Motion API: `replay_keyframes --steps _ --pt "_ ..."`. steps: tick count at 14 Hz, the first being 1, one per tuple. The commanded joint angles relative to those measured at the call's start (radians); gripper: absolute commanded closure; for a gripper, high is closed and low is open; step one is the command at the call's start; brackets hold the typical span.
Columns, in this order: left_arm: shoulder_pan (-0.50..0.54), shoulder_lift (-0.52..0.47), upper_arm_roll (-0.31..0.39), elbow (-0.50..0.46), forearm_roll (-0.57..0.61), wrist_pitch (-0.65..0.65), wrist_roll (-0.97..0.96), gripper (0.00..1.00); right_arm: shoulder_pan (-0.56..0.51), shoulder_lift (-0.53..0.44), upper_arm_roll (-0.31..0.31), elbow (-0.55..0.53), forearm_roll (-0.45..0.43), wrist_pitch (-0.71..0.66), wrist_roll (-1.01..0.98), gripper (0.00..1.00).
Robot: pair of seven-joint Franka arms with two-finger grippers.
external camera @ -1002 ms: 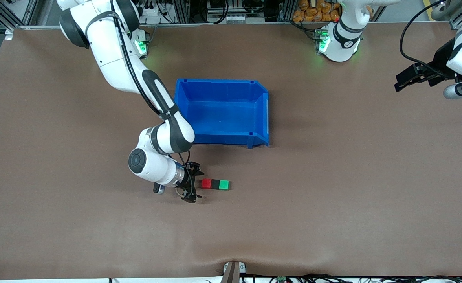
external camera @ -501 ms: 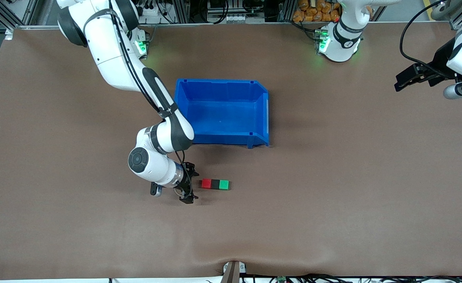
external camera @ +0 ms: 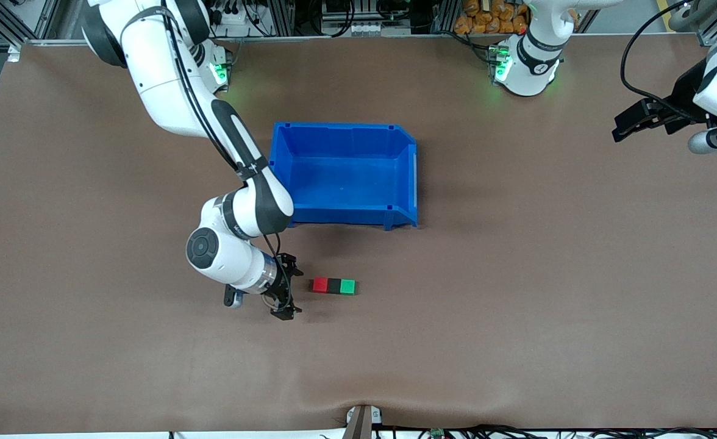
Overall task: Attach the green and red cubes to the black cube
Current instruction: 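Press the red cube against the black cube with the right gripper, then open the right gripper and raise it off the red cube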
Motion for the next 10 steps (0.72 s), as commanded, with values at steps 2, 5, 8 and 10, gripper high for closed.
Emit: replay_keyframes --steps 2,5,8,10 --pt "0.001 -0.009 -0.002 0.004 0.004 -0.007 0.001 0.0 -0.013 -0.026 0.009 -0.015 -0.033 -0.055 -0.004 0.0" --pt "0.001 -0.009 -0.002 0.004 0.006 -0.007 0.004 0.0 -0.015 -0.039 0.006 -0.009 -0.037 -0.092 -0.007 0.0" --pt "0.0 -0.008 -0.002 0.004 0.007 -0.007 0.007 0.0 -0.016 -0.047 0.006 0.0 -0.06 -0.093 -0.008 0.0" --pt "0.0 -0.006 -0.002 0.005 0.009 -0.005 0.007 0.0 -0.022 -0.049 0.007 0.006 -0.088 -0.098 -0.013 0.0"
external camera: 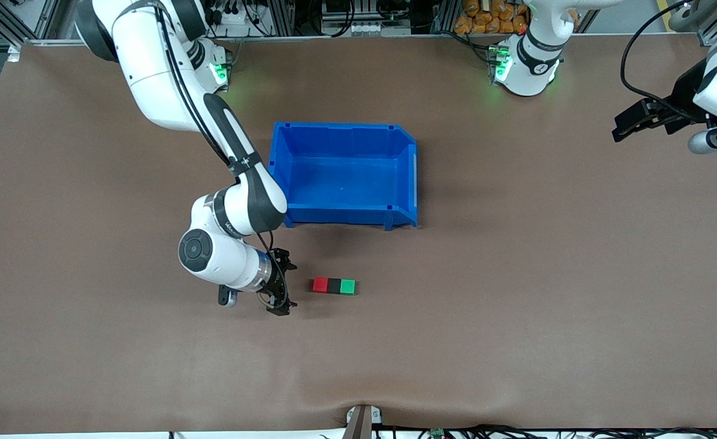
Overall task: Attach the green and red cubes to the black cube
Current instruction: 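Open the right gripper and raise it off the red cube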
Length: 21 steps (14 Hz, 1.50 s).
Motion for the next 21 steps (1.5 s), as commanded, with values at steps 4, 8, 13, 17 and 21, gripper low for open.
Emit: replay_keyframes --steps 4,8,13,17,21 --pt "-0.005 0.009 -0.019 0.024 0.05 -0.007 0.007 0.0 -0.053 -0.041 0.009 0.021 -0.056 -0.112 -0.077 0.0" --pt "0.0 0.011 -0.02 0.027 0.048 -0.007 0.01 0.0 -0.1 -0.071 0.009 0.038 -0.054 -0.227 -0.19 0.0" --pt "0.007 0.003 -0.02 0.021 0.035 -0.008 0.012 0.0 -0.131 -0.095 0.009 0.064 -0.056 -0.293 -0.273 0.0" --pt "0.009 -0.005 -0.02 0.01 0.021 -0.008 0.012 0.0 -0.134 -0.144 0.01 0.064 -0.138 -0.302 -0.394 0.0" --pt "0.004 0.0 -0.02 0.016 0.016 -0.008 0.012 0.0 -0.171 -0.175 0.012 0.063 -0.162 -0.376 -0.521 0.0"
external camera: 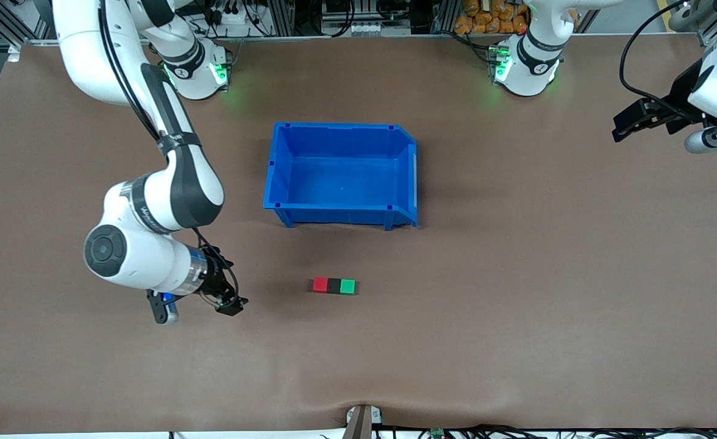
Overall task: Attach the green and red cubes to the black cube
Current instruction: 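Open the right gripper and raise it off the red cube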
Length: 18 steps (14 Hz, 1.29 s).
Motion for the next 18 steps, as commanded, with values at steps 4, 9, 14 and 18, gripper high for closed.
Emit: replay_keyframes --steps 4,9,14,18 --pt "-0.001 0.005 -0.005 0.021 -0.006 -0.008 0.012 0.0 -0.084 -0.071 0.017 -0.017 -0.024 -0.123 -0.201 0.0" --pt "-0.002 0.01 -0.005 0.031 -0.005 -0.008 0.012 0.0 -0.123 -0.106 0.016 -0.02 -0.069 -0.18 -0.313 0.0" --pt "-0.002 0.01 -0.005 0.037 -0.011 -0.008 -0.003 0.0 -0.144 -0.125 0.017 -0.023 -0.136 -0.199 -0.385 0.0" --pt "-0.004 0.012 -0.005 0.037 -0.011 -0.008 -0.005 0.0 -0.173 -0.148 0.017 -0.025 -0.141 -0.225 -0.492 0.0"
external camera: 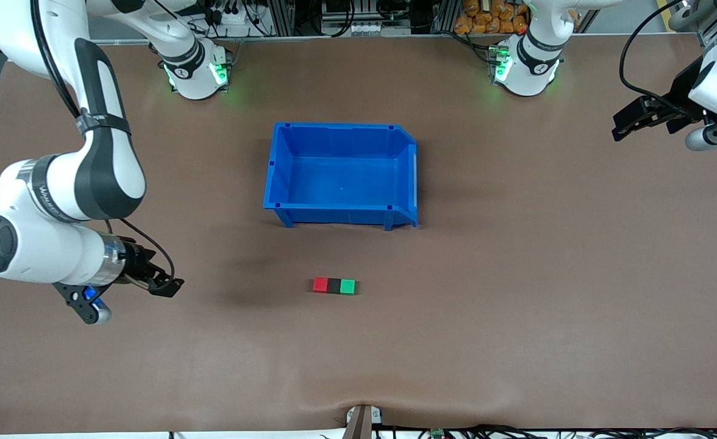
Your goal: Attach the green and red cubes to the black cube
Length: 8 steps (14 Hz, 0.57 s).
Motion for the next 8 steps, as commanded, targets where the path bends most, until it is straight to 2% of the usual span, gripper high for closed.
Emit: replay_keyframes --steps 1,8 --pt "0.0 0.01 -0.002 0.023 -0.01 -0.008 -0.005 0.0 -0.044 -0.046 0.019 -0.024 -0.023 -0.026 -0.073 0.0" --pt "0.001 0.01 -0.002 0.023 -0.01 -0.008 -0.005 0.0 -0.122 -0.088 0.017 -0.024 -0.026 -0.097 -0.302 0.0"
